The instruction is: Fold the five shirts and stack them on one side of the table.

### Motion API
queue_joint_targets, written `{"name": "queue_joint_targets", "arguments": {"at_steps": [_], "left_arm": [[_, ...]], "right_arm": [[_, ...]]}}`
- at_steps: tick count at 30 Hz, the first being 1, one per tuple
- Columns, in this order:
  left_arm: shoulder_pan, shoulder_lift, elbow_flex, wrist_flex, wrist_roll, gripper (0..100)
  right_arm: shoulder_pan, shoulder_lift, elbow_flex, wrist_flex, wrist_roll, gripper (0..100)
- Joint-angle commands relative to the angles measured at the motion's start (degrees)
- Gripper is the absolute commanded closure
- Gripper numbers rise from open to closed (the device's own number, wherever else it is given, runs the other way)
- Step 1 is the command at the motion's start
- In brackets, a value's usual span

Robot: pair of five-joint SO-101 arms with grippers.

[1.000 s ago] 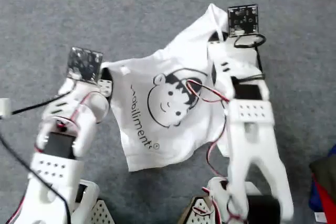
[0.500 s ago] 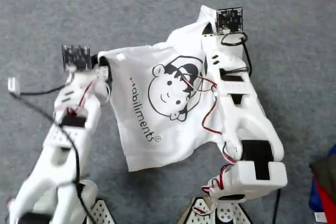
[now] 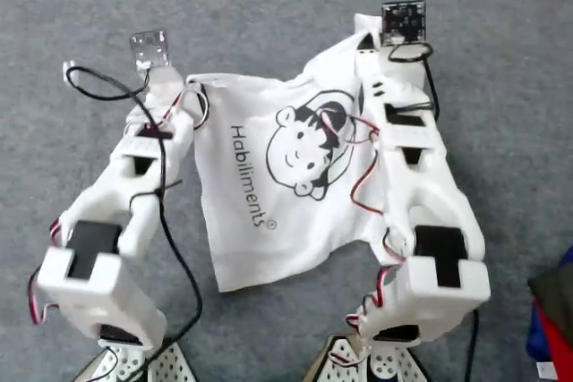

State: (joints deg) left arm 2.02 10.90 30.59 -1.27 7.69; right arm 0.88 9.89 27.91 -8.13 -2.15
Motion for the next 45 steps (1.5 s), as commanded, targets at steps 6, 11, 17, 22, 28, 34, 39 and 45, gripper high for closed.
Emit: {"name": "queue_joint_targets", "arguments": {"at_steps": [6,11,17,22,28,34,39,45], "left_arm": [[-3.2,7.8,-17.3,8.1,8.9,98],[-3.5,8.1,-20.7,11.7,14.2,98],[-0.3,8.6,-22.8,15.0,14.6,98],[0.1,8.6,-22.9,15.3,14.4,98],[-0.8,8.6,-22.7,15.4,14.3,98],[-1.8,8.7,-22.3,15.4,14.2,98],[-2.0,9.9,-21.4,15.0,14.2,98],[-3.1,10.2,-22.2,15.1,14.2,98]], "right_arm": [[2.0,9.6,-11.6,0.9,-0.1,96.7],[0.8,8.1,-14.7,13.2,-0.1,73.2],[1.0,4.8,-27.0,36.8,-0.4,72.3],[0.5,8.1,-46.7,60.9,-0.1,82.4],[-2.7,24.4,-76.3,81.0,1.0,82.9],[-3.8,43.3,-105.9,91.8,15.6,83.9],[-4.0,53.8,-119.5,97.5,35.2,84.7],[-2.8,57.3,-123.1,98.5,58.6,84.7]]}}
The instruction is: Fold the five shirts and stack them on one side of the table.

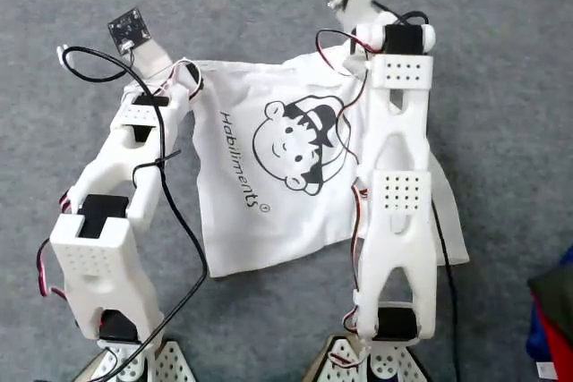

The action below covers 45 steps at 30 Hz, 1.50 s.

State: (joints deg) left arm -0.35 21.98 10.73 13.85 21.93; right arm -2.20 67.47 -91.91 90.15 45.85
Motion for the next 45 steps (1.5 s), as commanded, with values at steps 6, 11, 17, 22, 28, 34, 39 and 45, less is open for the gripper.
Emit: {"name": "queue_joint_targets", "arguments": {"at_steps": [6,11,17,22,28,34,39,45], "left_arm": [[-1.4,-0.7,-2.7,-0.1,-0.1,98],[-2.5,-0.7,-2.7,-0.2,-0.1,98],[-2.2,-0.7,-2.7,-0.2,-0.1,98],[-2.3,-0.7,-2.8,-0.2,-0.1,98],[-2.4,-0.7,-2.8,-0.2,-0.1,98],[-2.1,-0.2,-3.0,-0.3,-0.1,98],[-2.3,3.9,-7.0,0.2,-0.1,98],[-2.4,4.9,-7.8,0.2,-0.1,98]], "right_arm": [[1.7,0.0,-3.3,-3.3,20.0,84.7],[3.3,-0.2,-3.4,-2.6,22.4,84.7],[4.0,0.0,-3.2,1.1,26.6,84.6],[4.1,1.6,-0.7,1.0,27.3,84.6],[4.4,7.8,-0.7,-6.9,27.3,84.6],[5.7,12.6,-3.9,-13.9,27.3,84.9],[6.1,13.7,-3.9,-18.1,27.3,85.0],[6.0,13.9,-3.9,-21.5,27.3,87.5]]}}
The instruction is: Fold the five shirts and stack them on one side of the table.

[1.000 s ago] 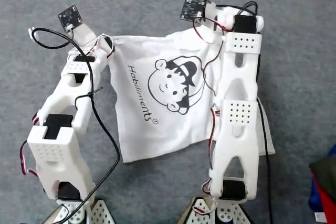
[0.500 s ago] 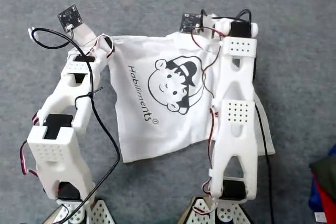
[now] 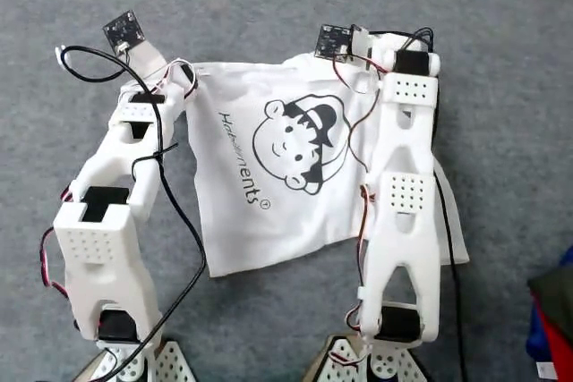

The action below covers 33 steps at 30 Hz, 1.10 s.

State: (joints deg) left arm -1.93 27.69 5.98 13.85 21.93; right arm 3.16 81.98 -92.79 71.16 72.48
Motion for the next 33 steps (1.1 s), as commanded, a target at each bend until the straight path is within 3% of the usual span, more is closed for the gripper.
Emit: {"name": "queue_joint_targets", "arguments": {"at_steps": [1,5,25,33], "left_arm": [[-0.8,-0.8,-3.1,0.2,-0.1,98],[-0.8,-0.8,-3.0,0.2,-0.1,98],[-1.0,-0.8,-2.9,0.2,-0.1,98],[-0.5,-0.8,-2.8,0.4,-0.1,98]], "right_arm": [[0.7,-0.7,-3.0,-2.9,0.6,89.9],[0.7,-0.7,-3.0,-3.4,0.6,99.6],[0.1,-12.9,-3.0,-4.7,-1.0,99.4],[-1.2,-18.9,-3.0,0.6,-2.6,99.4]]}}
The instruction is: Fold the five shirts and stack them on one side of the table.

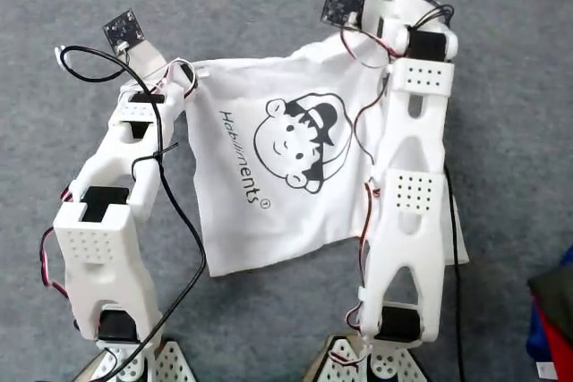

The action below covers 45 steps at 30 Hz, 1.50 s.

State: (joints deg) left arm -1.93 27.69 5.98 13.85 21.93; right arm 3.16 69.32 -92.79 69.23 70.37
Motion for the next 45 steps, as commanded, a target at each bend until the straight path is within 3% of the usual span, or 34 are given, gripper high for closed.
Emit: {"name": "queue_joint_targets", "arguments": {"at_steps": [1,11,16,20,26,30,36,45], "left_arm": [[-0.5,-0.8,-3.0,1.2,-0.1,98],[-1.1,-1.5,-7.6,6.3,0.0,98],[-3.0,-8.5,-11.6,11.8,-0.2,98],[-2.9,-11.1,-15.7,14.2,-8.2,98],[-4.6,-18.6,-26.2,33.9,-11.5,98],[-5.5,-22.8,-32.5,44.9,-13.1,98],[-7.6,-29.4,-42.6,58.5,-15.6,98],[-12.5,-40.8,-50.4,73.0,-17.8,98]], "right_arm": [[-1.5,-6.5,-3.0,3.4,-0.5,99.4],[-2.1,-13.9,-3.0,4.0,-8.0,99.5],[-2.6,-18.1,-3.0,4.7,-9.2,99.5],[-0.5,-22.2,-3.0,4.0,-15.9,99.5],[3.6,-29.1,-2.9,3.7,-44.7,99.5],[2.2,-32.6,-2.9,12.1,-54.9,99.5],[1.7,-40.7,-2.9,22.6,-60.2,99.5],[1.9,-56.6,-2.9,29.9,-59.8,99.5]]}}
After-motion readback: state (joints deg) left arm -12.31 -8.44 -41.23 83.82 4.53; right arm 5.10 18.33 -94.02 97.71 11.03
